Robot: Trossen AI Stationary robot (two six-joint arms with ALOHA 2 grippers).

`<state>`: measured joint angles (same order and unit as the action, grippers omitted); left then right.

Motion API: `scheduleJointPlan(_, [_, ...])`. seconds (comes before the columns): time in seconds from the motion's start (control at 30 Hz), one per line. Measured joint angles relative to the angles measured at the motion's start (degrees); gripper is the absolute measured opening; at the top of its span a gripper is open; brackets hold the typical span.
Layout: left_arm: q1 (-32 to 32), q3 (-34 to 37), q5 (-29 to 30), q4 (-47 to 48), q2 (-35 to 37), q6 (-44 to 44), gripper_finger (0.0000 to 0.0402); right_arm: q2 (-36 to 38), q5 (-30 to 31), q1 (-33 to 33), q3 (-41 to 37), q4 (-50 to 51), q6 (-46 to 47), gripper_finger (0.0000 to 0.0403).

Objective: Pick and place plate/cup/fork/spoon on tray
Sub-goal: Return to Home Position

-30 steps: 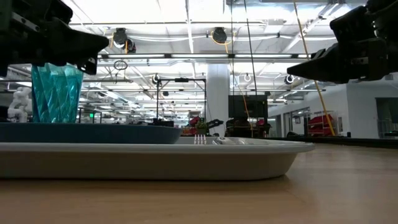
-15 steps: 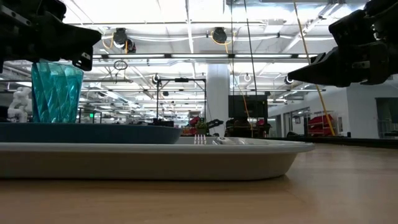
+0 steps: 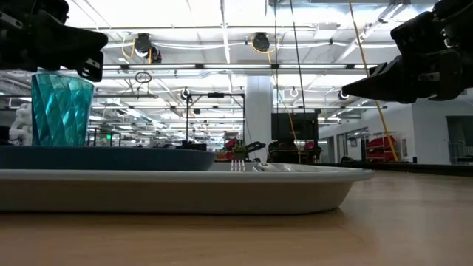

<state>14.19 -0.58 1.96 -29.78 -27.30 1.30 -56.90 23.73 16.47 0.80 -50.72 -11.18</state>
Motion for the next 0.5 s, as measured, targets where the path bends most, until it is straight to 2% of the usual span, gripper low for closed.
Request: scheduleJointPlan(0.5, [1.3,0.0,0.0,6.2,7.7,1.5,0.0019,0.0,0.0,0.0,0.0,0.0,0.7,0.0])
